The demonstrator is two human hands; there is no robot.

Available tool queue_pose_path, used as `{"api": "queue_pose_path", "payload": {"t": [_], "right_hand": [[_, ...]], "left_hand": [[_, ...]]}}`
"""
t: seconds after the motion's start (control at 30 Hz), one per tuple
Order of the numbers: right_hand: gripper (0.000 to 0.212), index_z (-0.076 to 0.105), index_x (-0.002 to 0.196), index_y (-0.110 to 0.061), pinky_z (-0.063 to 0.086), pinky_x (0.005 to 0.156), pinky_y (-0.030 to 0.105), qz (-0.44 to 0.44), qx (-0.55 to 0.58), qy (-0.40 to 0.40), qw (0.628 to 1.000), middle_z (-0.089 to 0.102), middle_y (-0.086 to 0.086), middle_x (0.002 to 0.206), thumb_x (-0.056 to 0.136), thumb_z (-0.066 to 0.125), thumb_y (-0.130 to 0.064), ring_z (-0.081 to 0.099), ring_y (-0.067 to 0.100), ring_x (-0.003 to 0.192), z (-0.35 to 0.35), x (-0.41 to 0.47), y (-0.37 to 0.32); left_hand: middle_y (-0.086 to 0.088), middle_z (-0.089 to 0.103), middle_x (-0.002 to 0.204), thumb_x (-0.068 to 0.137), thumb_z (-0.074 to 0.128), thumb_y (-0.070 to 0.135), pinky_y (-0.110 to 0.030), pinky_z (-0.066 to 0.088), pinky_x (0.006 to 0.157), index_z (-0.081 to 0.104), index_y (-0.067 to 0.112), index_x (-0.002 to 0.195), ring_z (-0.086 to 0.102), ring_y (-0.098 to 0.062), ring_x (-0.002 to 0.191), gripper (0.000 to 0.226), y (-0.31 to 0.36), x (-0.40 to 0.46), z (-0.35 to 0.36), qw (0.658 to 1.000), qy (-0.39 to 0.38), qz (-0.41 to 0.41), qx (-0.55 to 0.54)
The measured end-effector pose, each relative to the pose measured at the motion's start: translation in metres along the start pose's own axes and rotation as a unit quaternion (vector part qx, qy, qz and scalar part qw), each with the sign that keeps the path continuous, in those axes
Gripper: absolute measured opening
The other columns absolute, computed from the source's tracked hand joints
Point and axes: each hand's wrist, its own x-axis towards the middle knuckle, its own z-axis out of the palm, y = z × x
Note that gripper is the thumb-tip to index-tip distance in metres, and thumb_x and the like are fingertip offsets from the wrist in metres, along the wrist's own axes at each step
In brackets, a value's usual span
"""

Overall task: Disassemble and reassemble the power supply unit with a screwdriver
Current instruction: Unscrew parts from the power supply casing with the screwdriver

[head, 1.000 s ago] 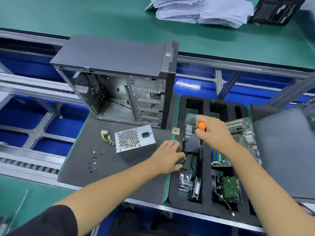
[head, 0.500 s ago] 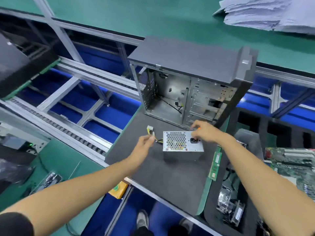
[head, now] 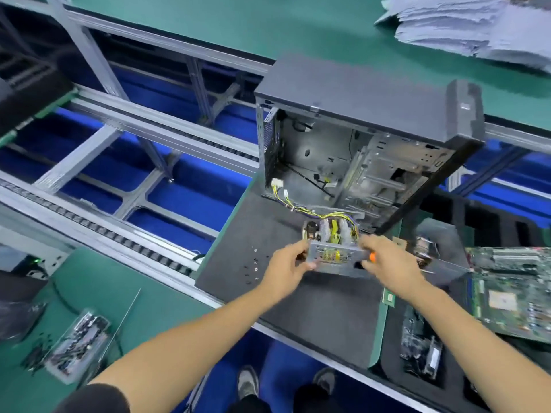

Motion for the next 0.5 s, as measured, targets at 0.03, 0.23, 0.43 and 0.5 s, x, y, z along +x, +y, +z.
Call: {"api": "queue_pose_path", "payload": {"t": [0.03,0.23,0.43,0.5], "right_hand": [[0.027,0.05,0.095,-0.032,0.042,0.062,0.036,0.007,-0.013,0.013,1.0,0.042,-0.015,0.083,0.082,0.067,-0.015,0.044,0.01,0.085,0.014,-0.008,-0.005],[0.04,0.049,0.119,-0.034,0.039,0.055,0.028,0.017,-0.074,0.0,0.997,0.051,-0.015,0.108,0.088,0.068,-0.019,0.048,0.012,0.107,0.082,-0.034,-0.016],[0.031,0.058,0.112,-0.028,0.013,0.044,0.023,0.064,-0.103,0.014,0.993,0.047,-0.009,0.097,0.085,0.07,-0.017,0.049,0.016,0.098,0.1,-0.039,-0.025],[0.026,0.062,0.11,-0.026,0.012,0.044,0.022,0.068,-0.111,0.011,0.991,0.047,-0.007,0.096,0.087,0.068,-0.017,0.05,0.016,0.098,0.1,-0.039,-0.026]], "left_hand": [[0.0,0.066,0.084,0.087,0.075,0.017,-0.034,0.046,0.075,0.059,0.02,0.088,0.059,-0.022,0.082,0.016,-0.008,-0.002,-0.001,0.999,0.002,0.009,0.053],[-0.007,0.055,0.086,0.083,0.079,0.007,-0.033,0.045,0.075,0.055,0.008,0.076,0.05,-0.021,0.089,0.024,-0.05,-0.023,0.006,0.986,-0.041,0.008,0.159],[0.022,0.06,0.097,0.081,0.083,0.025,-0.035,0.029,0.092,0.072,0.032,0.099,0.044,-0.015,0.107,0.022,-0.068,-0.018,-0.042,0.975,-0.021,0.042,0.218],[0.016,0.064,0.095,0.087,0.078,0.03,-0.038,0.034,0.09,0.072,0.031,0.096,0.048,-0.018,0.103,0.011,-0.075,-0.01,-0.07,0.972,0.058,0.016,0.227]]}}
